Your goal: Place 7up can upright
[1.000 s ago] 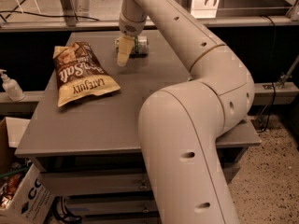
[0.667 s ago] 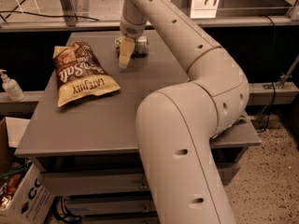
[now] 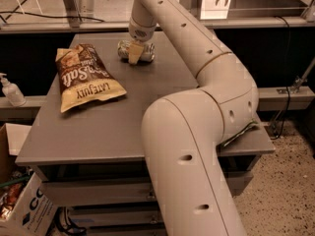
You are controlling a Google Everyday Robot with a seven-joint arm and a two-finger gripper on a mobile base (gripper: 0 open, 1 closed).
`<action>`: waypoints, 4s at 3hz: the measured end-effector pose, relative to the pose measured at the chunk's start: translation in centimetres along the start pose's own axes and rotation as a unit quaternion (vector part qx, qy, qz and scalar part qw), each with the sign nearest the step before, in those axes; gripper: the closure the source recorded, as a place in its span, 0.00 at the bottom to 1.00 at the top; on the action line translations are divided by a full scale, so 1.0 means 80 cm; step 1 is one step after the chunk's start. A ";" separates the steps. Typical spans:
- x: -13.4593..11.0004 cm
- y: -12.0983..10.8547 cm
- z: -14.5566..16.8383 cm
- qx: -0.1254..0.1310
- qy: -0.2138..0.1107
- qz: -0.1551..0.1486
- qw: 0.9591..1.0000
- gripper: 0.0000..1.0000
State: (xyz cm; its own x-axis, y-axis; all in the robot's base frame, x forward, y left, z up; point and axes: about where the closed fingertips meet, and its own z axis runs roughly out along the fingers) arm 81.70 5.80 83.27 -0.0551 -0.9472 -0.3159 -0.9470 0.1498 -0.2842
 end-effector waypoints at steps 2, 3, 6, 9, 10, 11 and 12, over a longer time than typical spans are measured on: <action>0.001 0.000 -0.011 -0.004 -0.010 0.008 1.000 0.88; -0.001 -0.001 -0.046 0.001 -0.051 0.017 0.999 1.00; 0.006 0.011 -0.110 -0.011 -0.244 0.079 0.967 1.00; 0.026 0.014 -0.097 -0.010 -0.294 0.107 0.950 1.00; 0.045 0.017 -0.100 -0.002 -0.337 0.131 0.932 1.00; 0.069 0.019 -0.111 0.009 -0.392 0.161 0.906 1.00; 0.085 0.018 -0.122 0.021 -0.447 0.184 0.875 1.00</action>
Offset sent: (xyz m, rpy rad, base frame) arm -0.0050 -0.0108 0.0278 0.0478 0.0087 -0.0141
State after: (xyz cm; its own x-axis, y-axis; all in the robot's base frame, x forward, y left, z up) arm 76.89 -3.17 89.59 -0.0672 -0.2347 -0.9697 -0.9037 0.4263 -0.0406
